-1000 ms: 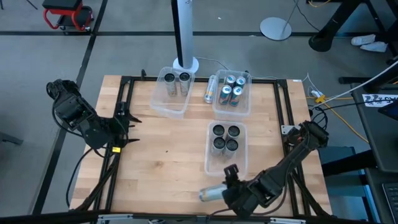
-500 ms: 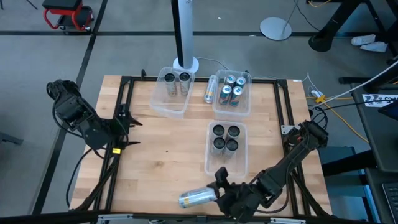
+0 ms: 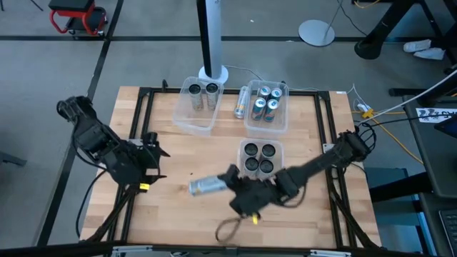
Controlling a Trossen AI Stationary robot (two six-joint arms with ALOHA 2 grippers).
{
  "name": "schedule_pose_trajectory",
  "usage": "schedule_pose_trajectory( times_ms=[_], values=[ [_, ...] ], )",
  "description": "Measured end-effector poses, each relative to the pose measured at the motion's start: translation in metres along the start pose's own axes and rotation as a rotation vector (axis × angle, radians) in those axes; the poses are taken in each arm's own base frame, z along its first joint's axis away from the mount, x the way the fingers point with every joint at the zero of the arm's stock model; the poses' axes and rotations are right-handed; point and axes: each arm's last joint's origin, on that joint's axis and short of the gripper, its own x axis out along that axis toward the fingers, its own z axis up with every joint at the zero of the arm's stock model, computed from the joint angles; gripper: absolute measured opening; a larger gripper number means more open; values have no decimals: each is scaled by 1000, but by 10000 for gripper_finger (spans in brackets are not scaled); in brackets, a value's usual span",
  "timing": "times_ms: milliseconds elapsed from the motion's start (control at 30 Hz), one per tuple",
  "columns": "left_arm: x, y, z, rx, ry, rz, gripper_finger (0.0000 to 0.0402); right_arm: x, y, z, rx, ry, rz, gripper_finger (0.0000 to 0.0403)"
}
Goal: Sort soda cans
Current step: Move the white yellow soda can to the center of the table
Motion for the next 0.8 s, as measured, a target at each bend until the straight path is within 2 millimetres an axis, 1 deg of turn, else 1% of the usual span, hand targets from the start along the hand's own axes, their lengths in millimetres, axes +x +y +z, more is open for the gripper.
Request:
schedule_pose_trajectory(
  times_ms=[233, 400, 567, 667, 800],
  values=[
    [5, -3, 0, -43, 3, 8, 308, 30, -32, -36, -283, 102, -33, 242],
    [20, -7, -12, -85, -30, -2, 308, 46, -47, -63, -364, 123, 35, 242],
    [45, -13, -26, -117, -80, 22, 308, 58, -61, -95, -341, 143, 123, 242],
    [64, -14, -36, -140, -127, 141, 308, 64, -64, -109, -341, 137, 175, 242],
    [97, -10, -53, -184, -187, 303, 308, 72, -65, -116, -316, 61, 233, 242]
  ],
)
